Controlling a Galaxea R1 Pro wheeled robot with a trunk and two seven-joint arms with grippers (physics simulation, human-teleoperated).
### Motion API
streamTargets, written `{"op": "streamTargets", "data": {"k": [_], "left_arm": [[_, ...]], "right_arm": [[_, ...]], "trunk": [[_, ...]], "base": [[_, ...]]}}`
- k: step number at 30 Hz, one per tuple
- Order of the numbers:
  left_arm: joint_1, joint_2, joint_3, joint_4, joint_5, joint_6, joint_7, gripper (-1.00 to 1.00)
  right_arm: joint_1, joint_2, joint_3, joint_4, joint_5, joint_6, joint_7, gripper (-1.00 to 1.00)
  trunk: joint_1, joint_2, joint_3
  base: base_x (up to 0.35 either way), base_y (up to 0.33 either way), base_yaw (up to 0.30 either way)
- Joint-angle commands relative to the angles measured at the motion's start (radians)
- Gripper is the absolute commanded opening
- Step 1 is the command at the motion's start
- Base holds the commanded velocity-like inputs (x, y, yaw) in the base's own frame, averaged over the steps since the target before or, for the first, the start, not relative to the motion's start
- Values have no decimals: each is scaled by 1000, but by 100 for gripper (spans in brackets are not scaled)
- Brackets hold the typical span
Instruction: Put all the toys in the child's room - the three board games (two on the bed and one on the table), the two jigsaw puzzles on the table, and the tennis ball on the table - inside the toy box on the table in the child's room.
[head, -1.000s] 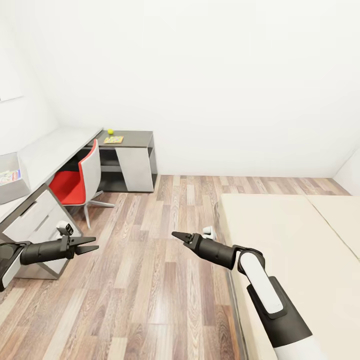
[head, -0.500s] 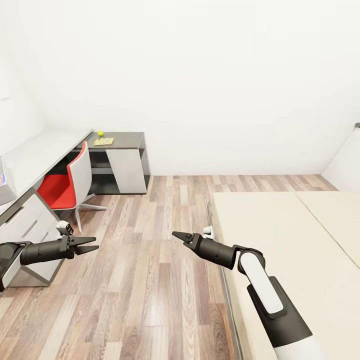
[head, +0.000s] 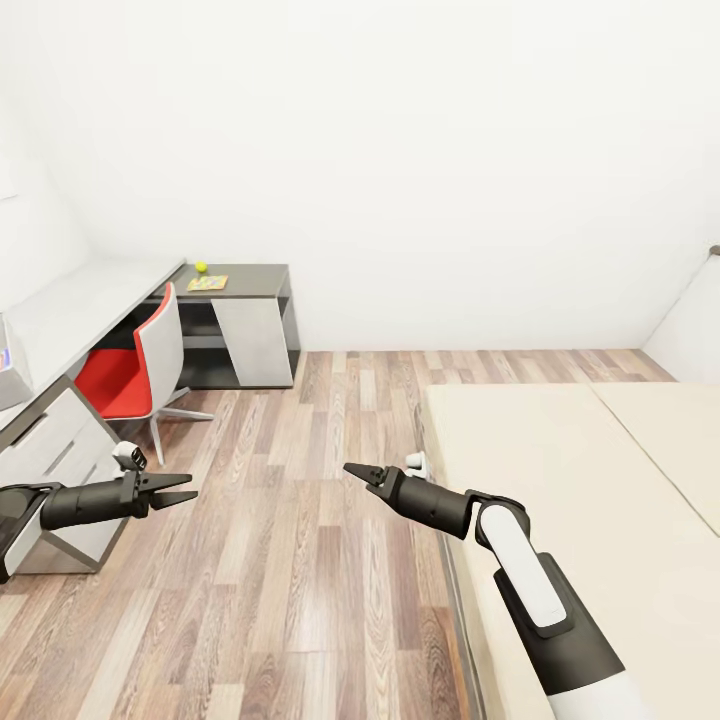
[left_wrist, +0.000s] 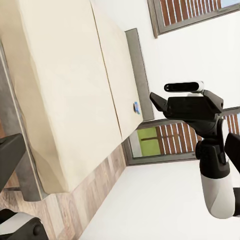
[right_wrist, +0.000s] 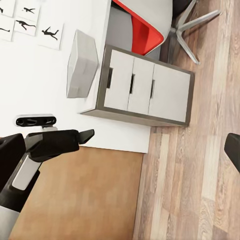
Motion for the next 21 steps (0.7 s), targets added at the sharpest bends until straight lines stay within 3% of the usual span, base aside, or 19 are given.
{"op": "streamTargets", "data": {"k": [1,21], "left_arm": [[-1,1,-3,0,2,11,-4,100],[-1,1,-3,0,2,11,-4,100]], "right_arm": [[-1,0,-1,0,8,4,7,100],[-1,0,-1,-3,8,4,8,100]], "trunk": [[1,-2,-2],[1,-2,-2]], "base": [[0,0,0],[0,-17,0]]}}
